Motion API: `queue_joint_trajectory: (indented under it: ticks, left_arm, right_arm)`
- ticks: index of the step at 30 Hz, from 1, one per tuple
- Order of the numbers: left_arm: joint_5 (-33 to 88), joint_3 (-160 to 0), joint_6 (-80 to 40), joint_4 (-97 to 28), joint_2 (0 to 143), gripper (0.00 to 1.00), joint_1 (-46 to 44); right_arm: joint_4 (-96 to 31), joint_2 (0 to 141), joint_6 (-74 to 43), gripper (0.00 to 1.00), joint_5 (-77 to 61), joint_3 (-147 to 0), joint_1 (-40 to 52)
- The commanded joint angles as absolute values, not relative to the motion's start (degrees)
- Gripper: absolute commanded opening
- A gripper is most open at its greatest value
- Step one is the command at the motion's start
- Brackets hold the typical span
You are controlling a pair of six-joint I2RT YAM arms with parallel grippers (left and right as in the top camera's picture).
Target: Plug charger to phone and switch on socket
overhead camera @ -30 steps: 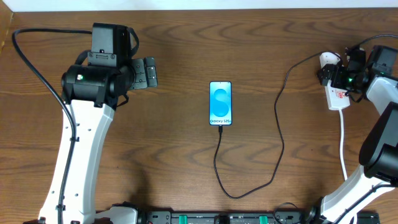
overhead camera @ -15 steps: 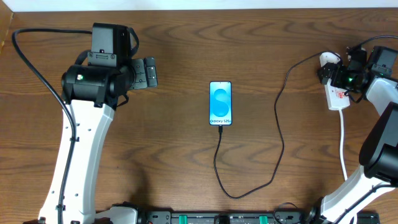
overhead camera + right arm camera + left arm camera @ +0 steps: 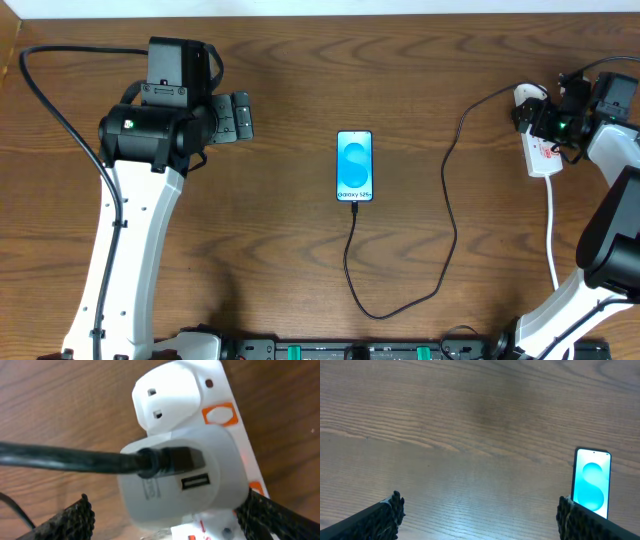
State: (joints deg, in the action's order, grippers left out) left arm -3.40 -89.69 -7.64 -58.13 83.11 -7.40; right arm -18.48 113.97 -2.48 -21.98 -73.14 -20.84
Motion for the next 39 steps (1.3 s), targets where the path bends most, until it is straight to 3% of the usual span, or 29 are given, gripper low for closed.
queue_joint_trajectory:
  ticks: [1,7,8,9,22,32,39]
  left_arm:
    - [-4.34,-90.06,-7.31,-58.24,83.11,0.98,-7.51]
    - [-4.34,-90.06,-7.31,-58.24,83.11,0.98,-7.51]
    - [-4.34,-90.06,-7.31,-58.24,83.11,0.98,-7.51]
    - [-4.34,-90.06,-7.31,-58.24,83.11,0.98,-7.51]
    - [-4.34,-90.06,-7.31,-58.24,83.11,0.98,-7.51]
    - [-4.34,-90.06,-7.31,-58.24,83.11,0.98,-7.51]
    - [-4.34,-90.06,-7.31,-58.26,83.11,0.98,-7.51]
  right_arm:
    - [-21.45,115.55,-6.42,0.89,-27.16,-71.16,-18.63]
    - [-21.45,115.52,-6.42,0.9,-25.87,-71.16,-18.65]
    - [-21.58,115.52,-6.42,0.91,-25.65,-71.18,-18.68]
    - [-21.91,115.5,-6.42,0.99,-25.61,-71.18,-18.72]
    - [-34.85,104.92,-15.86,0.99,-4.89,-71.18,-18.65]
    - [-39.44,87.72,-15.86,0.99,-3.55,-71.18,-18.65]
    - [-39.7,82.98,-16.88,0.99,-6.11,-71.18,-18.65]
